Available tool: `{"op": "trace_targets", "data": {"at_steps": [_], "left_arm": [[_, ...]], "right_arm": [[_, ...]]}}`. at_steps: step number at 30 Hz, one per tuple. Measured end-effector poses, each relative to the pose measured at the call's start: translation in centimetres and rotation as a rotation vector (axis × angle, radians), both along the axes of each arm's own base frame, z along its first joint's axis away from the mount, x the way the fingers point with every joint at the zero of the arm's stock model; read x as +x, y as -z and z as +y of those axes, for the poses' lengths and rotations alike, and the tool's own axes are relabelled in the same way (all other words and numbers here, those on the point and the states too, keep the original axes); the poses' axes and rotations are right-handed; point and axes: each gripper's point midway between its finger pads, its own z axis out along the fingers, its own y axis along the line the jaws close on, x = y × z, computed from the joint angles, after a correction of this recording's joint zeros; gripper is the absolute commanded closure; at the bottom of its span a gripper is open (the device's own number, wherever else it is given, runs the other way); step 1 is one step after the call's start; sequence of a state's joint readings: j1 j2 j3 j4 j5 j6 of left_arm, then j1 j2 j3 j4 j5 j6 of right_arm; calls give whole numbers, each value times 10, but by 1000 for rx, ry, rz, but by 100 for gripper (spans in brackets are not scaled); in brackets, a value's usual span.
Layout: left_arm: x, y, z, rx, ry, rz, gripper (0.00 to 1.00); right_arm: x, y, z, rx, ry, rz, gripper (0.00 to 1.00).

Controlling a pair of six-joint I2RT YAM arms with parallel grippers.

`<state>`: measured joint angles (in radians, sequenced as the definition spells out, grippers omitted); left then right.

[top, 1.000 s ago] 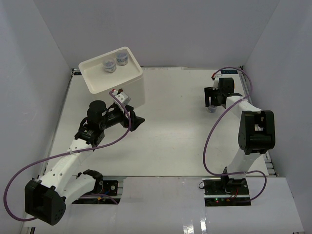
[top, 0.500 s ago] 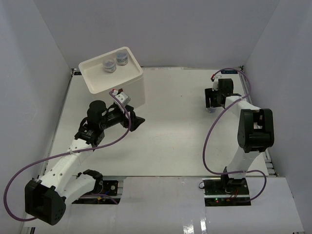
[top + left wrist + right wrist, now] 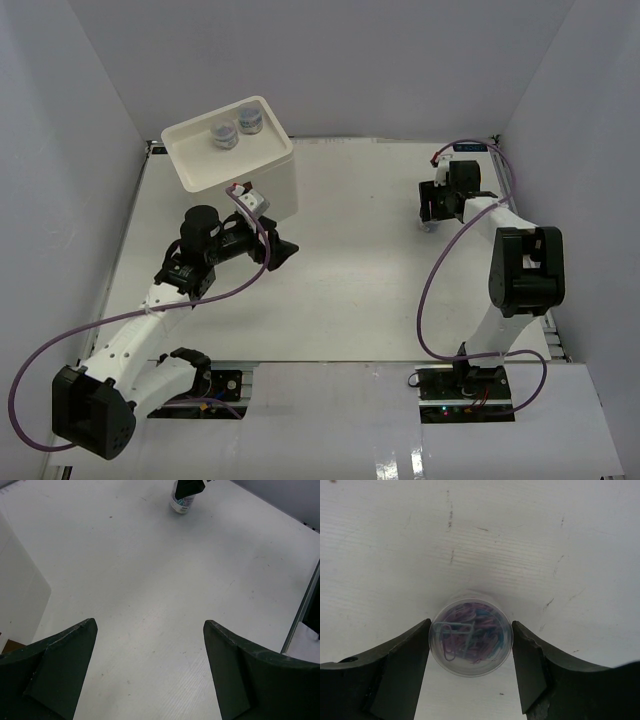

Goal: Sort the stationery into containers
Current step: Pick up the stationery from the center of the board.

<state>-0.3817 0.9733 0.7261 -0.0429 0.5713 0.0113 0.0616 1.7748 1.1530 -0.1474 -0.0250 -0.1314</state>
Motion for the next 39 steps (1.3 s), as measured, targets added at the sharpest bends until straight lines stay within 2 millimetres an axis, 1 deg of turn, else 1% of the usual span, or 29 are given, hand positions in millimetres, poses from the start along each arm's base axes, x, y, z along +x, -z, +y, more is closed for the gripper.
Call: {"op": "trace_targets", "data": {"at_steps": [2, 4, 6, 9, 12, 14, 16, 20, 22, 25, 27, 30, 33, 39], "left_arm": [[-1, 0, -2, -3, 13, 2, 2], [-3, 0, -4, -7, 24, 0, 2], [-5, 2, -6, -13, 34, 9, 2], [-11, 4, -14, -23, 68, 30, 2], [-19, 2, -24, -25, 105, 24, 2], [-27, 0, -32, -24, 138, 12, 2], [-35, -2, -41, -21, 174, -4, 2], [-58, -2, -63, -9, 260, -28, 2], [-69, -1, -75, 8, 294, -31, 2], [-77, 1, -91, 36, 316, -30, 2], [-79, 3, -100, 55, 317, -31, 2], [-77, 5, -112, 84, 307, -31, 2], [-69, 4, -121, 97, 286, -32, 2], [-60, 4, -129, 99, 250, -36, 2]], "right_arm": [[-6, -11, 8, 21, -39, -12, 62], [-13, -30, 23, 39, -98, -42, 61], [-24, -56, 46, 62, -181, -88, 60], [-46, -101, 91, 111, -344, -177, 59], [-76, -134, 135, 163, -517, -228, 57], [-99, -148, 161, 205, -629, -235, 57], [-120, -159, 180, 241, -716, -244, 57], [-162, -175, 206, 308, -865, -235, 57], [-179, -183, 216, 329, -926, -237, 57], [-200, -197, 226, 351, -1004, -247, 57], [-212, -205, 230, 362, -1043, -258, 57], [-223, -211, 229, 369, -1073, -268, 57], [-231, -218, 228, 375, -1092, -292, 57], [-243, -225, 223, 384, -1108, -320, 57]]}}
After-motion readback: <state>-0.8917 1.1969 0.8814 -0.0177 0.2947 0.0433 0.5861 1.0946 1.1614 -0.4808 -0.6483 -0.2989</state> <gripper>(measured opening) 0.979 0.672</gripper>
